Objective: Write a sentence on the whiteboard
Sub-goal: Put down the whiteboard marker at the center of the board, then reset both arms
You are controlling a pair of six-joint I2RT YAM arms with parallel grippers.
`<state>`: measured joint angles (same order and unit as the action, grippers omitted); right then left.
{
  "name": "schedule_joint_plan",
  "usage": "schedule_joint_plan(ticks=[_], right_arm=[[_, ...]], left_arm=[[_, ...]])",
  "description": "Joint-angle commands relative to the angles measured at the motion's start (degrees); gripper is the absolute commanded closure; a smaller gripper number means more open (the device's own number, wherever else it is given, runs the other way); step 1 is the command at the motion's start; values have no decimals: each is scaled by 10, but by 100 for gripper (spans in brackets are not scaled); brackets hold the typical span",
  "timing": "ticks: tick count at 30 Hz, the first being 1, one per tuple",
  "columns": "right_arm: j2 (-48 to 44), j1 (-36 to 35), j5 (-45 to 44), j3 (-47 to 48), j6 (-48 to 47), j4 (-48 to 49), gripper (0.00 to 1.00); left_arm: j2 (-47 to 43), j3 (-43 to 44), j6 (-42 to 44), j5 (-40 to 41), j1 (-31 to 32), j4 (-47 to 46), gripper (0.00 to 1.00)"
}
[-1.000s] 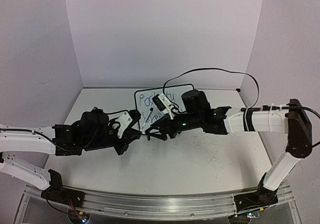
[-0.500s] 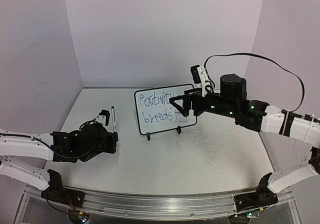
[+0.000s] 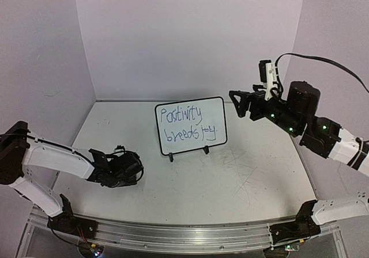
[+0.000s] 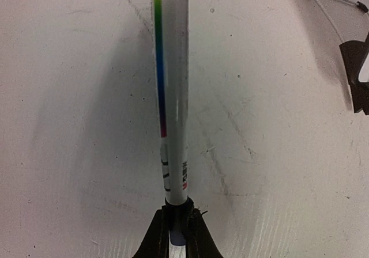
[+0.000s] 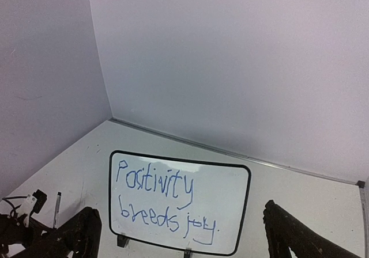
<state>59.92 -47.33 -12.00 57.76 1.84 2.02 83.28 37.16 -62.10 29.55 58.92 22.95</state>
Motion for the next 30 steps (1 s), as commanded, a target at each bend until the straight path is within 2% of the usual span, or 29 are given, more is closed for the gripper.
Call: schedule_joint_plan(ticks=[1, 5, 9, 16, 19, 23, 26, 30], right_arm=[[-32, -1, -44, -17, -35, 4, 2], [-40, -1, -54, -16, -45, 4, 2], [-52, 0, -67, -16, -51, 3, 2], [-71, -1, -98, -13, -64, -6, 2], [-80, -1, -131, -4, -67, -19, 2], [-95, -1, -187, 16, -71, -44, 2], [-111, -1, -210, 37, -80, -55, 2], [-133, -1, -226, 64, -90, -60, 2]], left_arm=[[26, 31, -10, -16, -4, 9, 95], [36, 32, -7, -11, -8, 9, 87], [28, 30, -8, -10, -9, 9, 74], [-26, 57, 39, 2, -12, 26, 55], [-78, 99, 80, 33, -12, 58, 37], [-170, 171, 193, 76, -12, 61, 21], [-220, 243, 306, 98, -13, 43, 18], [-257, 332, 452, 96, -12, -24, 16]])
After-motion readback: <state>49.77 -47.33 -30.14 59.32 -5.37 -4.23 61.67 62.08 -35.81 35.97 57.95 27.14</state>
